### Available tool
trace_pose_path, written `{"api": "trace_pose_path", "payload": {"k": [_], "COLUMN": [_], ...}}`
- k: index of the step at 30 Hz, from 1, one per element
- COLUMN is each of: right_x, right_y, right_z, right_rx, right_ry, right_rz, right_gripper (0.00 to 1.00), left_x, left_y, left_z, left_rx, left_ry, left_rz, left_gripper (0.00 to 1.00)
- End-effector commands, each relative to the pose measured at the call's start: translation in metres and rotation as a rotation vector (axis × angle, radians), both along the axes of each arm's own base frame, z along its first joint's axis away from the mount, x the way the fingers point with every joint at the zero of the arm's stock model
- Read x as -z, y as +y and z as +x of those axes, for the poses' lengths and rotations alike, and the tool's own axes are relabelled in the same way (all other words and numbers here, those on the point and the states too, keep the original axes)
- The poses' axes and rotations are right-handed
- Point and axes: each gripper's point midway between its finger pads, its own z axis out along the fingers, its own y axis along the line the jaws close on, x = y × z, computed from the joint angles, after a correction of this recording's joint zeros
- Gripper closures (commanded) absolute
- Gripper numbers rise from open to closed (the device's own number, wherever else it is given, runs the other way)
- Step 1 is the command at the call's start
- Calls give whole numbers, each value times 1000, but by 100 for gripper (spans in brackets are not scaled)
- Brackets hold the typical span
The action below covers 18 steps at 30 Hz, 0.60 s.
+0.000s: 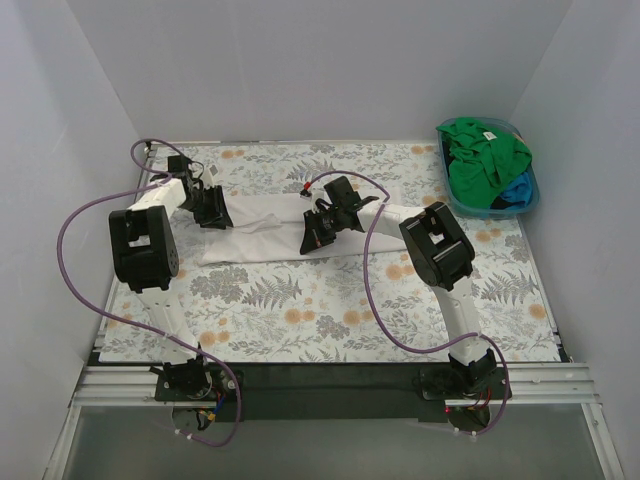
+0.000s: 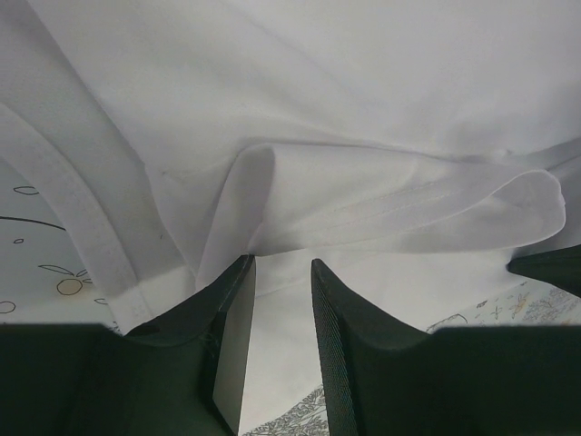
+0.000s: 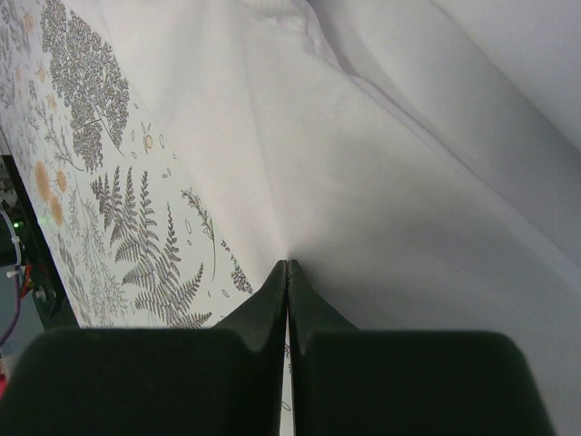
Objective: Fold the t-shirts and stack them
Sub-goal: Fold the tshirt
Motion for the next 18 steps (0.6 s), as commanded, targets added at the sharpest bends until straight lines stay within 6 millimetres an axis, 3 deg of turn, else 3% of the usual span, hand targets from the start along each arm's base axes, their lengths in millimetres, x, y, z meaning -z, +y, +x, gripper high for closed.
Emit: {"api": "trace_pose_path", "payload": {"k": [1,12,18], "right_x": [17,19,20], "right_y": [-7,-9,-8], "right_z": [-2,-3,-3], "right_rx": [6,6,5], "right_ry": [30,34,38], "right_rz": [-51,-56,-56], "right_gripper": [99,99,99], "left_x": [1,4,-14], "left_y": [6,5,-2], "left_z": [5,14,21], "left_rx": [-15,-19,-5], "left_ry": [-17,-22,-67], "left_rz": [29,27,0], "left_gripper": [70,69,80]}}
